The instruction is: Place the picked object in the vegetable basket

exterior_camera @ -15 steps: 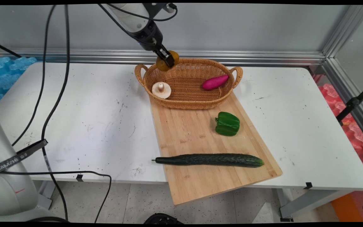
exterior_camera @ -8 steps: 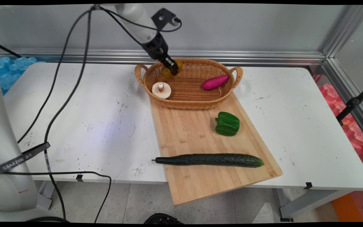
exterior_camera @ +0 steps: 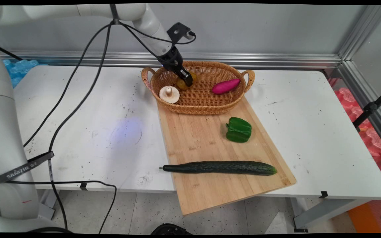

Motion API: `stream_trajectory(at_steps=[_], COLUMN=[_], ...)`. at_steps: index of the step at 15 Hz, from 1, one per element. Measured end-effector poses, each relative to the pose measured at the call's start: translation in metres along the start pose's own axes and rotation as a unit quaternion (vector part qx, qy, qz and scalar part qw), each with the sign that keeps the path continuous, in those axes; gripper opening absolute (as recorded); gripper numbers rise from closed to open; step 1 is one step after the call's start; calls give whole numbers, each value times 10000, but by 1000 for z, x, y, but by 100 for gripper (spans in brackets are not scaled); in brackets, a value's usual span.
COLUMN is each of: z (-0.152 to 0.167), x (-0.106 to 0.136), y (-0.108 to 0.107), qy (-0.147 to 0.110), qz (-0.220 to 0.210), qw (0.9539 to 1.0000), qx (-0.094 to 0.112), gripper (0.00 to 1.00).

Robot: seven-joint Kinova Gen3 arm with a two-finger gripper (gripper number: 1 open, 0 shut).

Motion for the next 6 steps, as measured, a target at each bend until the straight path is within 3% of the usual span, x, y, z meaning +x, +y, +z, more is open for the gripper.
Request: stream_trajectory(at_steps=[2, 3, 6], z=[5, 7, 6], x=[0, 0, 3], y=[-2, -3, -6], qy=[14, 34, 119], qz=[37, 68, 163], qw=[10000, 9999, 9997], qx=[-41, -66, -114], gripper=[0, 100, 100])
